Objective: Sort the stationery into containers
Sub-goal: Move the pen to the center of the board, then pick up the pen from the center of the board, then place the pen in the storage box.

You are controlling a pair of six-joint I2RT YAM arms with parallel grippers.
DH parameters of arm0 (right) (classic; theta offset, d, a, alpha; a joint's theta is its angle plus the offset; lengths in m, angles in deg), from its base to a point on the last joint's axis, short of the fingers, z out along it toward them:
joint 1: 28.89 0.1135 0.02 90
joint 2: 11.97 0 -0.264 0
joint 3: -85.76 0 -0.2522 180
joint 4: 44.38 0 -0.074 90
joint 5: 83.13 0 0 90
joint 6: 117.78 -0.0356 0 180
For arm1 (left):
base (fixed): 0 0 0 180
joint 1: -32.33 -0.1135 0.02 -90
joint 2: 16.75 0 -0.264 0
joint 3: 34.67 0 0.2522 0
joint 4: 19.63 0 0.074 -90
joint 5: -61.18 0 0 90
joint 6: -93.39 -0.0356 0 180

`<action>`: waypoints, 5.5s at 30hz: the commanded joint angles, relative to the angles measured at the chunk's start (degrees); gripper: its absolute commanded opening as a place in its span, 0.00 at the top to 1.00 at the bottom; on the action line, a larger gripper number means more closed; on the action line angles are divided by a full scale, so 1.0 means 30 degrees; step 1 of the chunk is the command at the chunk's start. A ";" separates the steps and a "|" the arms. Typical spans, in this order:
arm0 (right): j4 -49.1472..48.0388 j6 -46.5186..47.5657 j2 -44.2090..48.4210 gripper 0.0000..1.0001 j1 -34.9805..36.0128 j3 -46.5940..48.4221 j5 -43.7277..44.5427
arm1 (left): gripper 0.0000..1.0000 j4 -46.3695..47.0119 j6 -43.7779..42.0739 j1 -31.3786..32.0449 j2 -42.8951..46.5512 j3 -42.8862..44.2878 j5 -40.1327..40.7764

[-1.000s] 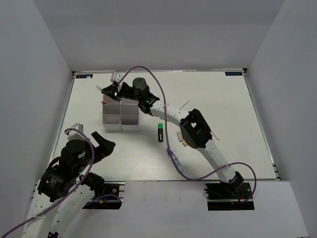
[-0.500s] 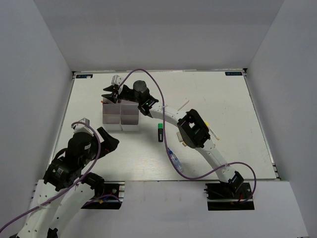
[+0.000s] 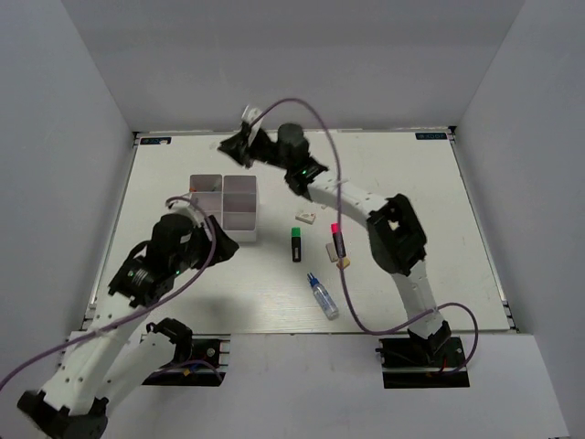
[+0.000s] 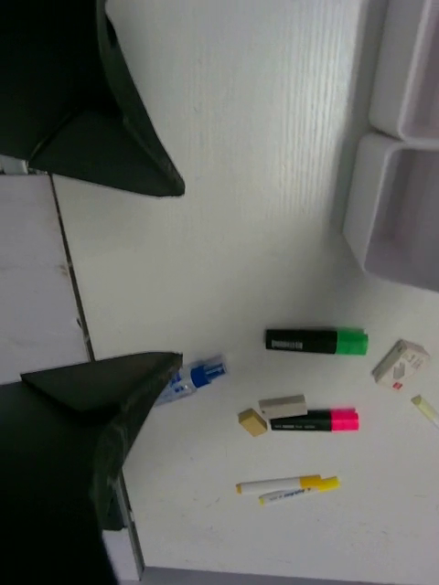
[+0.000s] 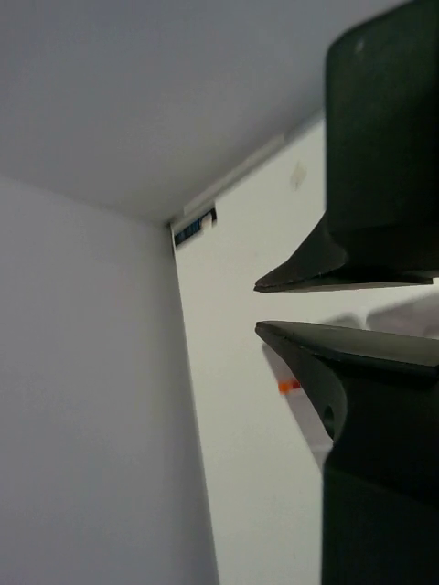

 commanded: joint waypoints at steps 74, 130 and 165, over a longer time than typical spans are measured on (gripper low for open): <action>2.5979 0.2343 1.8466 0.49 -1.8388 -1.4690 -0.4452 | 1.00 0.1759 -1.0246 0.6211 -3.3486 2.1981 0.3034; 2.9026 1.4907 2.0869 0.90 -1.8066 -1.8557 -1.1101 | 1.00 1.3707 -0.7199 0.4514 -1.7698 0.9273 0.2089; 2.8177 1.4853 2.0224 0.87 -1.7597 -1.8703 -1.0312 | 1.00 0.7206 -0.0050 0.2959 -2.2055 1.2750 2.1575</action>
